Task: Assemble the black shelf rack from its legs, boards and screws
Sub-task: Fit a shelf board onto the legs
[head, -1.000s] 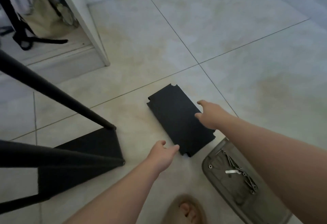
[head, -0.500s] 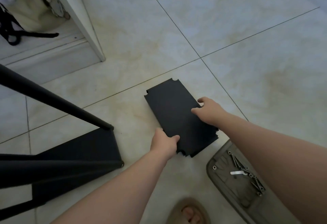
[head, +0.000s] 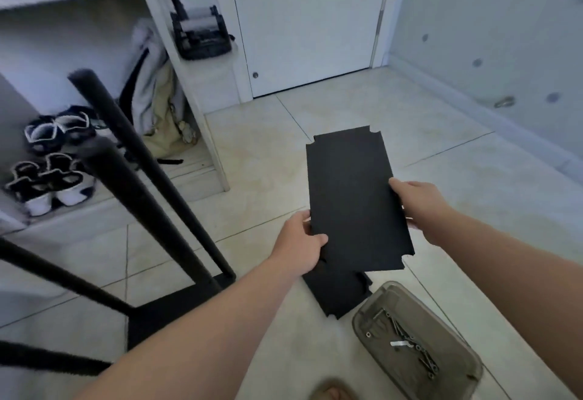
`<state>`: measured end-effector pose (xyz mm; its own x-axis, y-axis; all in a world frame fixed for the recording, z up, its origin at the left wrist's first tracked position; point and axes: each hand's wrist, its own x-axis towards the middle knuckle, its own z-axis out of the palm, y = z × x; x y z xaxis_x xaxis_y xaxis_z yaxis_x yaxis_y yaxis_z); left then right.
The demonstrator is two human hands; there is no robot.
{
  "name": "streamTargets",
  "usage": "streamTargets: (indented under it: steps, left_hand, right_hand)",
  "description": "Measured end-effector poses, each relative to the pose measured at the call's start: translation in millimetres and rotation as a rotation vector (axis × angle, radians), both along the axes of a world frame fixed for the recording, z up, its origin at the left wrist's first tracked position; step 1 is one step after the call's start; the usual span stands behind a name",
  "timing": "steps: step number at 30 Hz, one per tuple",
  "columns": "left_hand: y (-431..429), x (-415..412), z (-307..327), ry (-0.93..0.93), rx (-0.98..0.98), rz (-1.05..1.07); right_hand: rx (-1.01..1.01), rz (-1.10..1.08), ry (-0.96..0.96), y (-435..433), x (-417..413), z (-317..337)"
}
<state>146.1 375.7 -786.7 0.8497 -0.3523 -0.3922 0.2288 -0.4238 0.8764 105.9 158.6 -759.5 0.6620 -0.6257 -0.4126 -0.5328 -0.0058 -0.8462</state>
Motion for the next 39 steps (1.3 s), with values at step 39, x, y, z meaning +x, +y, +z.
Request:
streamTargets:
  steps: [39]
  left_hand:
    - [378.1,-110.0,288.2,-1.005,-0.027,0.687]
  right_hand:
    - [0.38,0.213,-0.697,401.1,-48.6,288.6]
